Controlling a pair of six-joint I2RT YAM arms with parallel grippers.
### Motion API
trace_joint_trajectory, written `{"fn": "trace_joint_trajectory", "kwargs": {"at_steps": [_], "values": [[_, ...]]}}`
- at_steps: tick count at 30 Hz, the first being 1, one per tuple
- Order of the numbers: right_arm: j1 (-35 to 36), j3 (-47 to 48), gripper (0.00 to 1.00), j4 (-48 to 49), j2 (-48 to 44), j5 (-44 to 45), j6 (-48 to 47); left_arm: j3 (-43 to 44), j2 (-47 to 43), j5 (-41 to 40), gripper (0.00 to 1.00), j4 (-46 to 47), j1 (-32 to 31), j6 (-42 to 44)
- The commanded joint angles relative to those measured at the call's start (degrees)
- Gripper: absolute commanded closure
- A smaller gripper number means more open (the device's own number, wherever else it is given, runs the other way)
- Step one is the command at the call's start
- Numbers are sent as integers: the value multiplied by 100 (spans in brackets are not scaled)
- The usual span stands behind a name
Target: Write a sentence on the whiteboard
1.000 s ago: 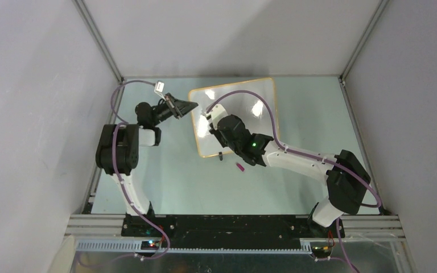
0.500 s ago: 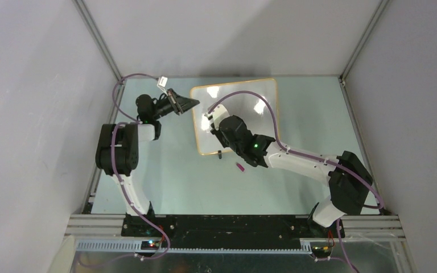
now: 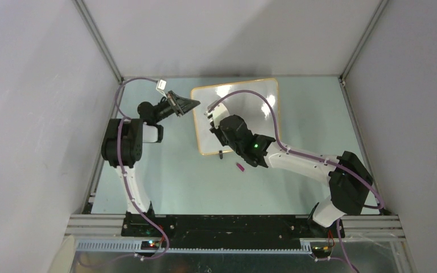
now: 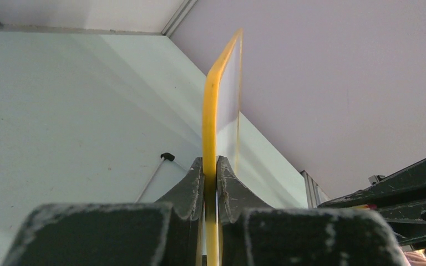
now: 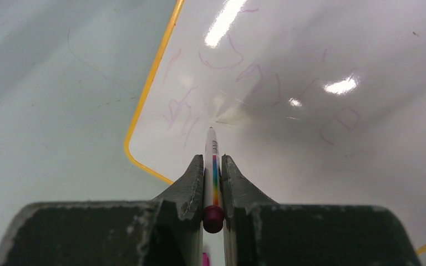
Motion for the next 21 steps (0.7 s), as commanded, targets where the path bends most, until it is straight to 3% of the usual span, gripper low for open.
{"fn": "trace_joint_trajectory", "kwargs": {"at_steps": [1, 21], "values": [[30, -11, 100, 400, -109, 111, -136, -30, 181, 335, 100, 390, -116, 67], [61, -8, 100, 255, 50, 221, -98, -17, 103, 283, 100, 92, -115, 287]]}}
